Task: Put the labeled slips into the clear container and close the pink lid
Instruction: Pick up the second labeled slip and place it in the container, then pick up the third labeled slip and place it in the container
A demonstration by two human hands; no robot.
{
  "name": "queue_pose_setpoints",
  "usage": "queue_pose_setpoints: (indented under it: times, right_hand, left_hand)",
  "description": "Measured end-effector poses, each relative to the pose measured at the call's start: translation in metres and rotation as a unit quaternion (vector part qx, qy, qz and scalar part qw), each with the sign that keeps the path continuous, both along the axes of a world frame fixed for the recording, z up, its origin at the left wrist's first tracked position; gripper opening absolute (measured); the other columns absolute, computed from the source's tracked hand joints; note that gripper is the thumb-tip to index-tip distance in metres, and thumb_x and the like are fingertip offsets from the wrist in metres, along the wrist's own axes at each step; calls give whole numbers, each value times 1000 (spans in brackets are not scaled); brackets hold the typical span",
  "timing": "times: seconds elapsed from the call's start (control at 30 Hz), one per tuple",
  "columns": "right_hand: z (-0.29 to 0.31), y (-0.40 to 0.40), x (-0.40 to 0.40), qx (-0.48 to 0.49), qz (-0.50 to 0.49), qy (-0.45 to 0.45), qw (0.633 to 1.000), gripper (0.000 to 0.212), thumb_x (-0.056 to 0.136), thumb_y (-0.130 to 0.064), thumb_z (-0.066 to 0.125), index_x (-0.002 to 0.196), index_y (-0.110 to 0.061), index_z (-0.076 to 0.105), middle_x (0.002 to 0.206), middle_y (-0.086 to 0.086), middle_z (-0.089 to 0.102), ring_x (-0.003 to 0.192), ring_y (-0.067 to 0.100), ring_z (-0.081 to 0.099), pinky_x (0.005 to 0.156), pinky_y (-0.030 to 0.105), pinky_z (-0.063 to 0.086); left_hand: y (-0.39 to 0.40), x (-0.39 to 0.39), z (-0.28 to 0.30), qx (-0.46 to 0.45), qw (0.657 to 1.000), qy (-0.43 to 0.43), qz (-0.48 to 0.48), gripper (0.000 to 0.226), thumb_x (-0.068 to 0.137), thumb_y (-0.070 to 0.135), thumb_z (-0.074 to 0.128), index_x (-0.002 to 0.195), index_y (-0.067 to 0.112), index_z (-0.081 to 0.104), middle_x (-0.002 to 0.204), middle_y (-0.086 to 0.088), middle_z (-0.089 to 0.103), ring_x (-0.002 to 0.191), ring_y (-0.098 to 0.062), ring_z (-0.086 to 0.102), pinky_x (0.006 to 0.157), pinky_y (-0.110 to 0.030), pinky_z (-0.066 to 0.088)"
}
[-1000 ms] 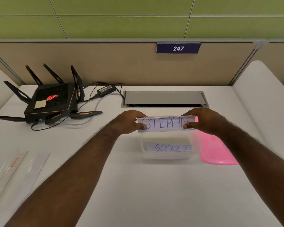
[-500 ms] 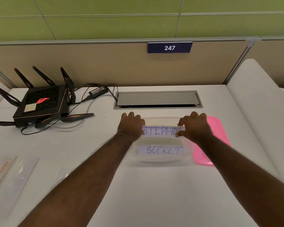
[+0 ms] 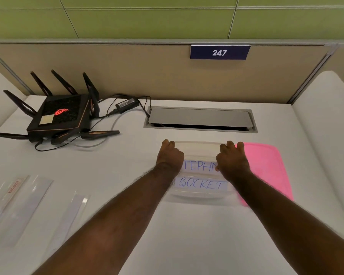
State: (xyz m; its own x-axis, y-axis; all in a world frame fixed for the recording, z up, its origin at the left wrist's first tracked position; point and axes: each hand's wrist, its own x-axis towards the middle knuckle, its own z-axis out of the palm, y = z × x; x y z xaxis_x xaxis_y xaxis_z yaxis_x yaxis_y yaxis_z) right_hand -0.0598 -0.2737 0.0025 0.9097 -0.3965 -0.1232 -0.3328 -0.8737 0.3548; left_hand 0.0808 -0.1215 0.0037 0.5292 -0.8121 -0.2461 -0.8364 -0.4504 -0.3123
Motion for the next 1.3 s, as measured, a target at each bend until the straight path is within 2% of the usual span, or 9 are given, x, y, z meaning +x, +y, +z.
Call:
queue_pose_setpoints:
  times: [0.2, 0.3, 0.4, 0.57, 0.67, 0.77, 1.0, 1.17, 1.3]
  right_hand:
    - [-10, -1, 3, 0, -21, 22, 1000, 23, 59, -27, 87, 69, -11, 74, 82, 12, 66, 86, 33, 56, 85, 50, 40]
    - [-4, 2, 4, 10, -20, 39, 999, 31, 75, -40, 75, 91, -14, 73, 103, 11, 65, 103, 31, 54, 94, 51, 36]
    - [-1, 2, 5, 10, -17, -7, 1000, 44, 86, -53, 58, 110, -18, 67, 115, 8, 61, 110, 29, 51, 96, 49, 32]
    - [13, 8, 8, 38, -19, -89, 995, 38, 84, -47, 62, 110, -22, 70, 105, 5, 66, 97, 28, 58, 85, 45, 38]
    - [25, 17, 12, 65, -1, -177, 982, 40, 87, -41, 59, 121, -22, 65, 115, 5, 64, 98, 29, 59, 82, 43, 40]
    - [35, 36, 22, 111, 9, -229, 967, 48, 89, -39, 56, 134, -23, 54, 133, 4, 55, 112, 29, 56, 88, 45, 40]
    - [45, 106, 64, 190, 73, -210, 956, 55, 95, -43, 45, 146, -25, 38, 153, 3, 37, 137, 27, 37, 108, 51, 27]
    - [37, 163, 99, 235, 133, -160, 950, 67, 96, -50, 37, 154, -26, 13, 162, -2, 13, 149, 20, 8, 119, 51, 4]
    - [24, 207, 121, 258, 193, -135, 937, 81, 93, -52, 41, 154, -23, -3, 163, -3, 2, 150, 19, -2, 119, 52, -3]
  left_hand:
    - [-9, 0, -7, 28, 1000, 4, 13, 20, 89, 27, 60, 104, 15, 67, 110, -2, 70, 119, -27, 47, 107, -41, 23]
    - [-8, 0, -9, 8, 1000, 9, 2, 22, 90, 26, 58, 106, 14, 67, 113, -4, 68, 118, -28, 47, 105, -42, 25]
    - [-8, -1, -3, -61, 998, 25, -17, 28, 87, 23, 53, 112, 15, 63, 115, -5, 63, 115, -29, 47, 99, -43, 29]
    - [7, -1, 13, -258, 965, 38, -17, 37, 79, 19, 55, 114, 21, 66, 108, 2, 67, 97, -24, 55, 80, -39, 36]
    - [28, -4, 20, -330, 943, 36, 22, 41, 81, 24, 55, 121, 21, 62, 115, 3, 66, 100, -23, 57, 82, -40, 40]
    - [58, -7, 25, -368, 924, 41, 98, 48, 83, 28, 52, 130, 19, 55, 128, 1, 61, 112, -22, 56, 91, -42, 40]
    - [144, -1, 9, -299, 911, 53, 280, 66, 89, 40, 47, 150, 23, 27, 158, -1, 30, 146, -25, 24, 112, -53, 23]
    - [212, 3, -11, -250, 897, 45, 360, 75, 89, 46, 45, 154, 20, 16, 162, -6, 18, 149, -30, 14, 113, -59, 20]
    - [263, 1, -26, -223, 886, 42, 404, 80, 88, 51, 43, 155, 18, 14, 163, -9, 14, 149, -34, 12, 112, -63, 16]
